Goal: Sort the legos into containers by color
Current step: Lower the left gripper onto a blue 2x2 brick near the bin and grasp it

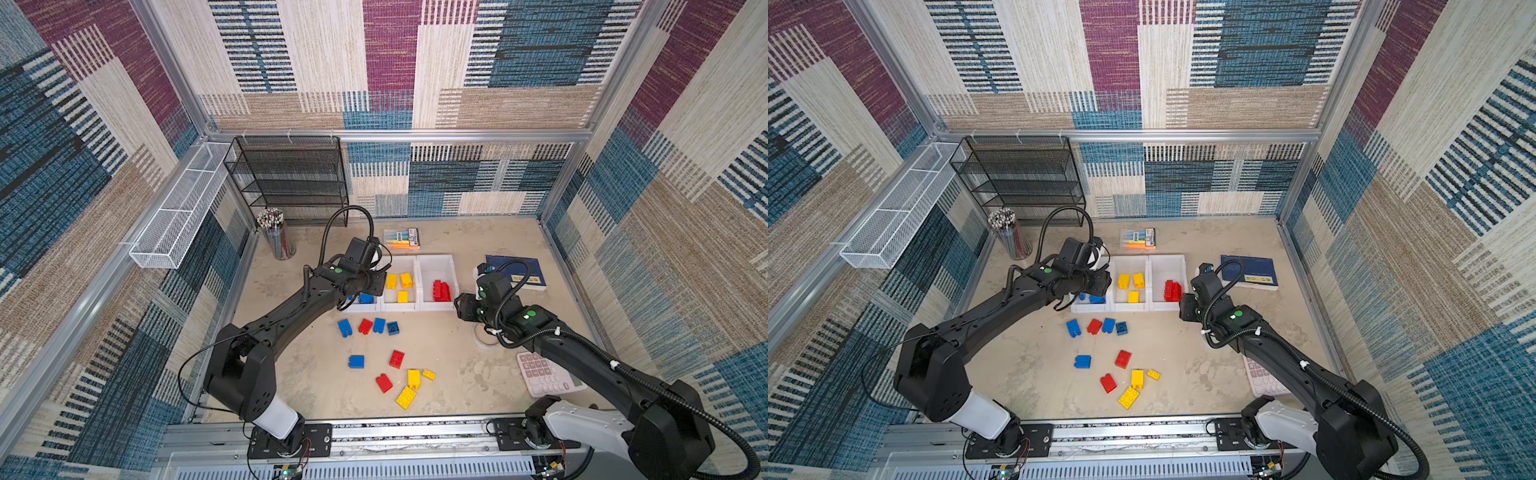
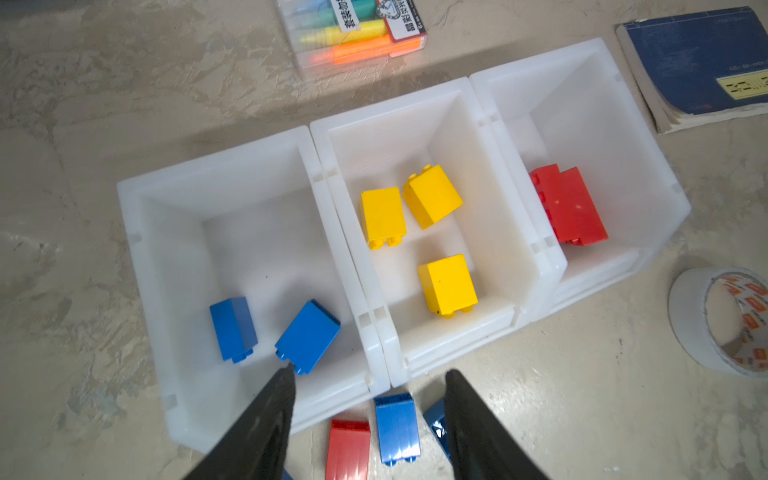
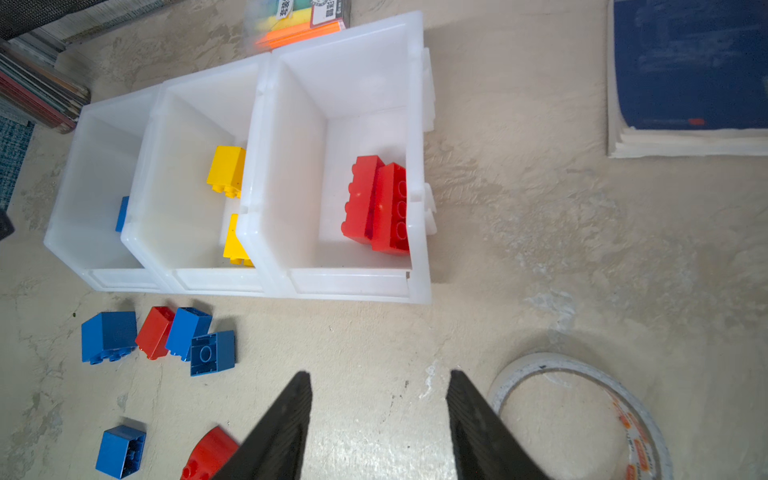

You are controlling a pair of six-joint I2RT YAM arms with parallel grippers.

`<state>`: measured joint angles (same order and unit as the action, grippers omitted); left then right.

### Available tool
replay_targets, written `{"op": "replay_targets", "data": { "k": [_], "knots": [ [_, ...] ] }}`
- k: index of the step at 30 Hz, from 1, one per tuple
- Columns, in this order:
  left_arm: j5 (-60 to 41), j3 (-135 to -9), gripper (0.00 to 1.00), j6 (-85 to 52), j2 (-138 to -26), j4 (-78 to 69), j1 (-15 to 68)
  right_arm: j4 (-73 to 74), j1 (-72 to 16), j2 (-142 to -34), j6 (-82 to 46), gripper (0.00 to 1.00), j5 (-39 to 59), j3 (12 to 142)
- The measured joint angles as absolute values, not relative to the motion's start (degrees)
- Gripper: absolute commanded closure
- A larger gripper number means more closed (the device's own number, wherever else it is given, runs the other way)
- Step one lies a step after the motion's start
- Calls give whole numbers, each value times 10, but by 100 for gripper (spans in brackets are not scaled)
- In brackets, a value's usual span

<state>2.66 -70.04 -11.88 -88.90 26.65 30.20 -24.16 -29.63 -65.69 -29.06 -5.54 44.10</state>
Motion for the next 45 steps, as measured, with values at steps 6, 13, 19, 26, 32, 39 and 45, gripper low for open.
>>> {"op": "replay_targets", "data": {
  "k": [6, 13, 19, 26, 32, 39, 45],
  "knots": [
    [43, -629, 36, -136, -830, 272, 287, -240, -300, -664, -291, 45, -46, 437],
    [73, -539, 31, -207, -762, 302, 266, -236, -301, -672, -291, 45, -40, 437],
    [73, -469, 29, -281, -739, 304, 264, -229, -303, -676, -293, 45, -34, 434],
    [69, -440, 30, -329, -784, 289, 255, -225, -304, -670, -299, 45, -30, 425],
    [41, -442, 33, -339, -821, 260, 250, -225, -304, -660, -301, 45, -30, 422],
    [37, -467, 42, -338, -860, 251, 241, -225, -304, -656, -306, 45, -30, 418],
    [39, -473, 54, -332, -871, 246, 239, -225, -304, -655, -308, 45, -30, 416]
  ]
}}
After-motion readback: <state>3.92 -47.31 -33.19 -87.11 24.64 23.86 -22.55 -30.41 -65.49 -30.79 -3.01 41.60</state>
